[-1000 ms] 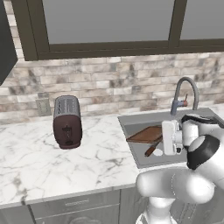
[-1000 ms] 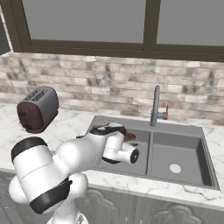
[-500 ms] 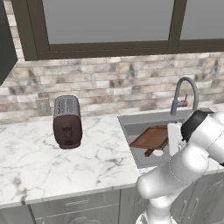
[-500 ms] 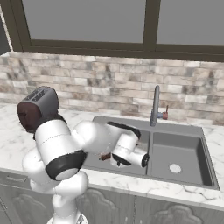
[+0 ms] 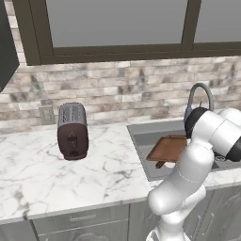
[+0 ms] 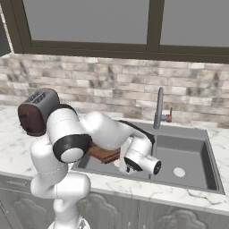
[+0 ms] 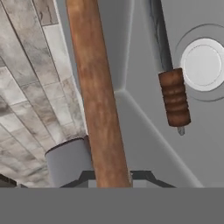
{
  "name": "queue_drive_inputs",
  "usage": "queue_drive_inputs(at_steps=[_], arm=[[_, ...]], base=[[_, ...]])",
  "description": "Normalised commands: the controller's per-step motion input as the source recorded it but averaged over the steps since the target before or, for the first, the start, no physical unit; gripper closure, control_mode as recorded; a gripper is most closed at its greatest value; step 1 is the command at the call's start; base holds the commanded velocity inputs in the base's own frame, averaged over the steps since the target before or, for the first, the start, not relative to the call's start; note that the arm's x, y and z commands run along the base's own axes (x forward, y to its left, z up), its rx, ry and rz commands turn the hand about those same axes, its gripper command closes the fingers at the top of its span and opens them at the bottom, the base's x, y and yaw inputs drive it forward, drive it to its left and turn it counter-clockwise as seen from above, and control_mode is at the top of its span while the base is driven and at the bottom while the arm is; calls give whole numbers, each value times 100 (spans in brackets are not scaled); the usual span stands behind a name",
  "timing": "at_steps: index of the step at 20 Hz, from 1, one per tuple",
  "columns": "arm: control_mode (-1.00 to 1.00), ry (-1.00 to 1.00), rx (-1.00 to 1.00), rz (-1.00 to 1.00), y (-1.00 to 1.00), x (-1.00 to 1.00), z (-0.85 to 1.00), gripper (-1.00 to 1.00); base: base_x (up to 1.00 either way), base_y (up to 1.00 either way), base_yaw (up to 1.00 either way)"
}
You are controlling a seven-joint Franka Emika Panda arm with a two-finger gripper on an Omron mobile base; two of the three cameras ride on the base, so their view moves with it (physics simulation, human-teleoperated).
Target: Move the cutting board and knife to the sink. Then move spray from the cabinet to the counter.
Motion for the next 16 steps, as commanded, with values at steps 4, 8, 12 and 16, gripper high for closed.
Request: queue_drive_inputs(at_steps=[4, 8, 12, 16], arm=[[-100, 0, 0, 0, -37, 1, -11, 100], [-100, -1, 0, 0, -4, 0, -2, -100], [-100, 0, 0, -1, -4, -19, 19, -100], [-100, 0, -2, -2, 0, -56, 57, -100]], base=[[0, 0, 0], [0, 0, 0], [0, 0, 0], [0, 0, 0]])
